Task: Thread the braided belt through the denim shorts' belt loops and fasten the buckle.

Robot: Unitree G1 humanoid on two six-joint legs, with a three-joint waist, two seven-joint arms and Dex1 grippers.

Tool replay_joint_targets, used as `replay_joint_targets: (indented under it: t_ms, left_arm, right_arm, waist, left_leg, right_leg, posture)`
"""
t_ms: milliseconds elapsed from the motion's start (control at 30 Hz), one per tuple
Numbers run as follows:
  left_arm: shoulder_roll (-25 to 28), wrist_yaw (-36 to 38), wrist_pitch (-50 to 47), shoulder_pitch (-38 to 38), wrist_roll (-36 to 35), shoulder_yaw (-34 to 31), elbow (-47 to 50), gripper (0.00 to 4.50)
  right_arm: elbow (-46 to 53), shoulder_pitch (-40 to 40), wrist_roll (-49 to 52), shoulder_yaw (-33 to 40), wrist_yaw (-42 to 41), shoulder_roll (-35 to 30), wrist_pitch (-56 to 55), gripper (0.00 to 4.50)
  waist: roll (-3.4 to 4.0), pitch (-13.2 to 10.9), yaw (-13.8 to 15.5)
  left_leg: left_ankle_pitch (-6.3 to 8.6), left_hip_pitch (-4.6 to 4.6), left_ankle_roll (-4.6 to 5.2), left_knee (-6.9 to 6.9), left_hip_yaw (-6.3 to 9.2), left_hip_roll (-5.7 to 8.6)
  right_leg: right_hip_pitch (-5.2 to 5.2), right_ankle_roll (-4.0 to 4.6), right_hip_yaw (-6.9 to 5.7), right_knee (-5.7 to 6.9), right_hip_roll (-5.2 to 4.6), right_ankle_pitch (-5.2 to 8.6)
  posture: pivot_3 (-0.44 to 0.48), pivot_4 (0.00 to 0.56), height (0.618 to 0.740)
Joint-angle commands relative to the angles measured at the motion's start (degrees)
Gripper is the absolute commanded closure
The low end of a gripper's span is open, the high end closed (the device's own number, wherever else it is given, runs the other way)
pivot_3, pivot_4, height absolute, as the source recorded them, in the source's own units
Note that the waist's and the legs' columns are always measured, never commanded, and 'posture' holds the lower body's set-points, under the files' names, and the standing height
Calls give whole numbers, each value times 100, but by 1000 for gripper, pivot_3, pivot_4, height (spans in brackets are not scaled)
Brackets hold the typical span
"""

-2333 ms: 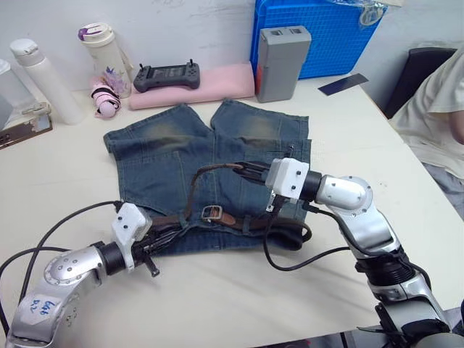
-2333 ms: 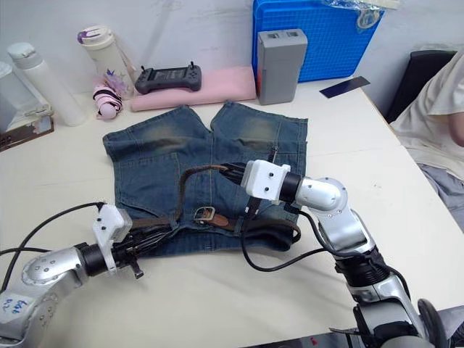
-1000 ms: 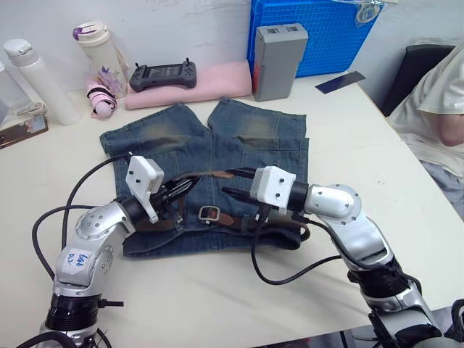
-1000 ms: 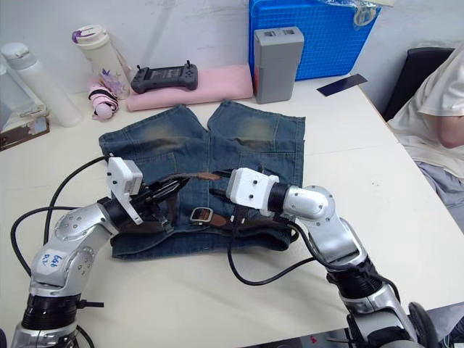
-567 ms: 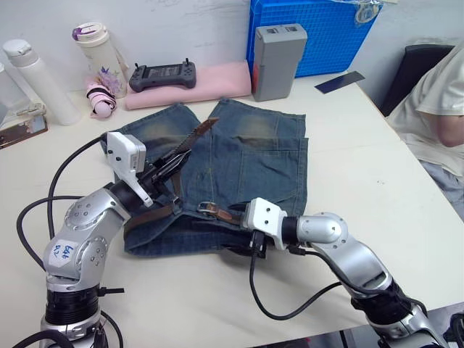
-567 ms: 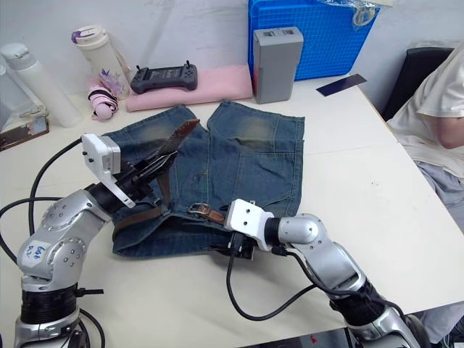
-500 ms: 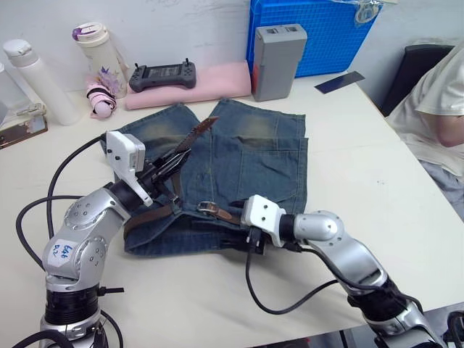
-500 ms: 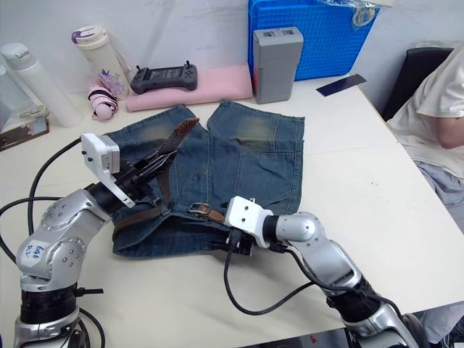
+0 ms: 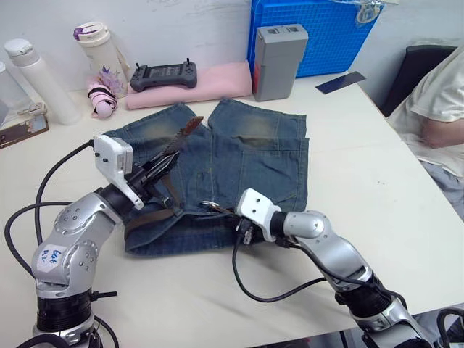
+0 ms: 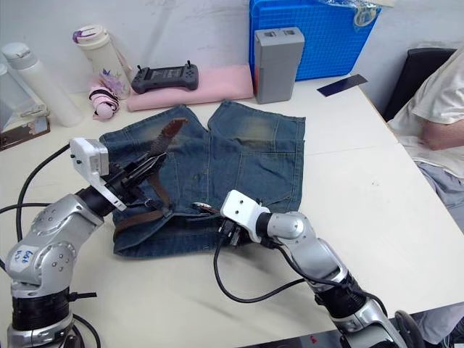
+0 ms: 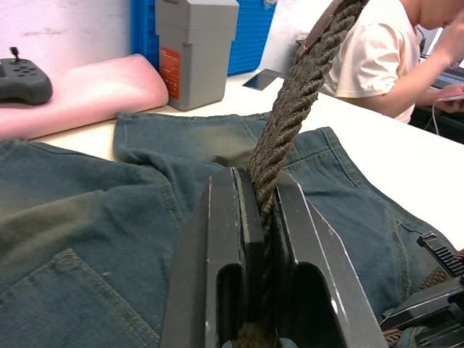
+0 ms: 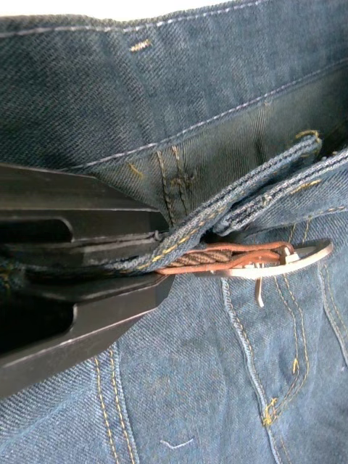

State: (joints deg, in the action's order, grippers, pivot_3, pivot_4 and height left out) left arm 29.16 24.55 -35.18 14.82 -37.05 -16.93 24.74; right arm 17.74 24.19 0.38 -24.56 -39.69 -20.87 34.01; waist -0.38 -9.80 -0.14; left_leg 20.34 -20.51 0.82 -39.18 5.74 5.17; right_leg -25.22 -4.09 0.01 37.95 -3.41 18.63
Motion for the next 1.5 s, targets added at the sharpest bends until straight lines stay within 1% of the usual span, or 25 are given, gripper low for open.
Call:
replay_joint_targets:
  t_ms: [33,133,233,367,467,533,600,900,1000,1067,1200,1500]
  left_arm:
    - [399,394,28,-466,84,62,397,4500]
    - [716,743,-114,-1140,91,343,671,4500]
    - [751,721,-165,-1550,94,398,823,4500]
    - [479,396,-359,-1639,-156,210,820,4500]
    - [382,280,-503,-1695,-233,253,898,4500]
    - [336,28,-828,-1724,-245,310,822,4500]
    - [304,-123,-930,-1763,-75,397,677,4500]
    - [162,-752,-1344,-1568,115,472,645,4500]
    - [124,-933,-1477,-1506,250,630,677,4500]
    - [178,-1024,-1522,-1435,452,814,725,4500]
    - [219,-1244,-1714,-1257,721,990,781,4500]
    - [-153,-1530,-1987,-1061,873,1081,808,4500]
  right_arm:
    - [244,139,59,219,267,215,256,4480]
    - [360,262,120,358,442,385,563,4480]
    - [460,363,164,491,657,553,897,4480]
    - [587,437,227,624,877,734,1249,4480]
    - [657,426,264,622,931,759,1364,4480]
    - [697,412,293,629,976,783,1379,4480]
    - [732,419,333,625,997,808,1353,4480]
    - [759,460,366,596,1074,759,1369,4480]
    - [781,482,341,567,1089,721,1360,4480]
    - [811,498,332,536,1088,689,1370,4480]
    - [849,521,308,490,1088,635,1385,4480]
    - [890,580,274,387,1098,545,1378,4480]
  waist:
    - [0,0,-22]
    - [0,0,-58]
    - [0,0,-10]
    - [0,0,21]
    - [-1,1,11]
    - [-1,1,5]
    - [-1,1,5]
    - [-1,1,5]
    - [-1,1,5]
    - [-1,1,13]
    - [-1,1,13]
    - [-2,1,14]
  left_leg:
    - [0,0,0,1,0,0]
    - [0,1,-1,8,-1,2]
    - [0,0,0,7,-1,2]
    - [0,0,0,6,2,4]
    - [0,0,0,5,2,5]
    - [0,0,0,8,2,5]
    - [0,0,0,8,2,5]
    - [0,0,0,8,1,5]
    - [0,0,0,8,1,6]
    - [0,0,0,8,1,6]
    - [0,0,0,6,1,8]
    - [0,0,0,6,1,8]
  right_leg:
    - [-1,0,0,1,0,0]
    - [-9,0,13,4,3,0]
    - [-10,0,14,4,3,0]
    - [-8,1,12,4,1,0]
    - [-8,1,13,4,1,0]
    - [-9,1,13,3,2,0]
    - [-10,1,13,3,2,0]
    - [-10,1,14,4,1,0]
    - [-10,1,14,4,1,0]
    - [-9,0,13,4,1,0]
    - [-8,0,14,5,0,0]
    - [-9,0,13,6,0,0]
  posture:
    - [0,150,709]
    - [0,150,709]
    - [0,150,709]
    - [0,150,709]
    - [0,150,709]
    - [0,150,709]
    - [0,150,709]
    - [0,150,709]
    - [0,150,709]
    - [0,150,709]
    - [0,150,709]
    - [0,150,709]
